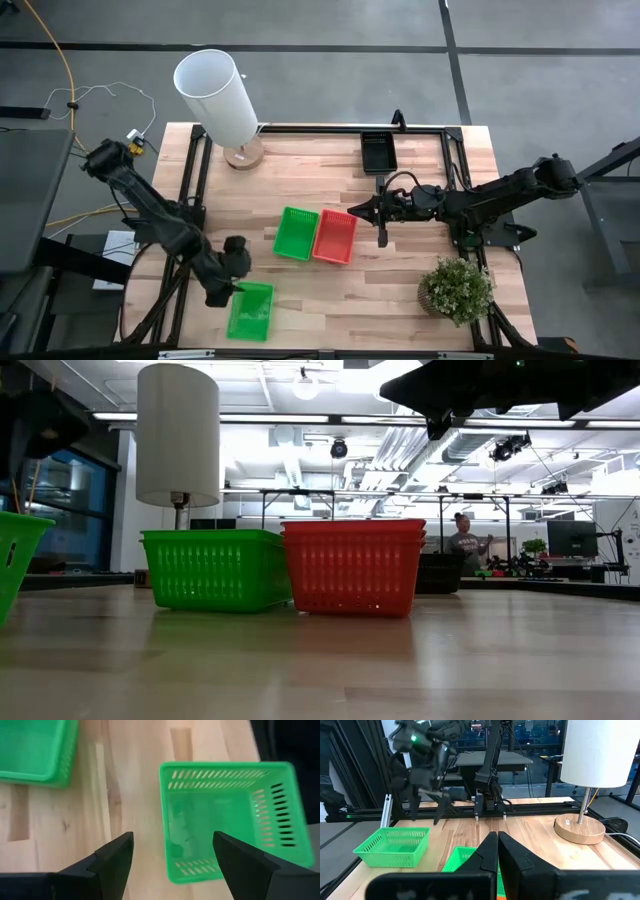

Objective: Stack baskets by color
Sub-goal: Stack the bottom green bin on top of the top green bins

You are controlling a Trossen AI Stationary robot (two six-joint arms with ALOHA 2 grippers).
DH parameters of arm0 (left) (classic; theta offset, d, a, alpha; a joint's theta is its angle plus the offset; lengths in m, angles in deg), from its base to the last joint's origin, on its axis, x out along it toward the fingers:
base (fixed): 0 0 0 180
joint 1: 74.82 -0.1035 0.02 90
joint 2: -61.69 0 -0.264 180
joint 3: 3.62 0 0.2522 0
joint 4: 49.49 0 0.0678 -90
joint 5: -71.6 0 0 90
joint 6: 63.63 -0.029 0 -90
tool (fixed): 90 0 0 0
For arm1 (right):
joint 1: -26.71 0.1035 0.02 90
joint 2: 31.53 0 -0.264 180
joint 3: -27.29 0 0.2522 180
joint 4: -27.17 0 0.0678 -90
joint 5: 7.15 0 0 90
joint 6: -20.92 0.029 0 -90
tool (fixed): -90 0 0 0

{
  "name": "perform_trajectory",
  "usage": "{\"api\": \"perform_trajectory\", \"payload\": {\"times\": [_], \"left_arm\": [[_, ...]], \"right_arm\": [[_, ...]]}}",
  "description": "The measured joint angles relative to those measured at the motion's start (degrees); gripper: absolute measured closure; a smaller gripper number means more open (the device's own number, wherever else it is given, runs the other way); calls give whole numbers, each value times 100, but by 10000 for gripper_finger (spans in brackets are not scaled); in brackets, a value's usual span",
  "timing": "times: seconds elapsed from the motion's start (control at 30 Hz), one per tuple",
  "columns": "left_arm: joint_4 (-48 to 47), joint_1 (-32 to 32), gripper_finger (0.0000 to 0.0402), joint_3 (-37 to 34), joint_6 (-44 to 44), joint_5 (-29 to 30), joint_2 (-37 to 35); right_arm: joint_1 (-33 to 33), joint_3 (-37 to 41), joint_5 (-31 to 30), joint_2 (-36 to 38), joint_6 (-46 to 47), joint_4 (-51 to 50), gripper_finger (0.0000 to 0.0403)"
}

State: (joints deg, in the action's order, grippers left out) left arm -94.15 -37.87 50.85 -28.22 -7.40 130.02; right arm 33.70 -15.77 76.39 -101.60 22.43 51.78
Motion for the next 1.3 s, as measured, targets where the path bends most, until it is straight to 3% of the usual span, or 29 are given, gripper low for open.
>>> {"api": "perform_trajectory", "payload": {"times": [0.5, 0.63, 0.8, 0.83, 1.17, 1.3], "left_arm": [[641, -152, 154, -4, -31, -175, 1769], [741, -211, 218, -4, 27, -266, 1946], [786, -193, 371, -4, -117, -440, 2005], [790, -191, 385, -4, -130, -469, 1999], [809, -191, 401, -2, -455, -456, 1712], [495, -200, 401, 83, -529, -390, 1234]], "right_arm": [[0, -2, 2, 0, -26, 0, 403], [-28, -2, 4, 0, 36, 0, 403], [-154, -2, 4, 0, 170, 0, 403], [-179, -2, 5, 0, 217, 0, 403], [-251, -2, 105, 0, 258, -2, 403], [-249, -2, 115, 0, 258, -4, 403]]}}
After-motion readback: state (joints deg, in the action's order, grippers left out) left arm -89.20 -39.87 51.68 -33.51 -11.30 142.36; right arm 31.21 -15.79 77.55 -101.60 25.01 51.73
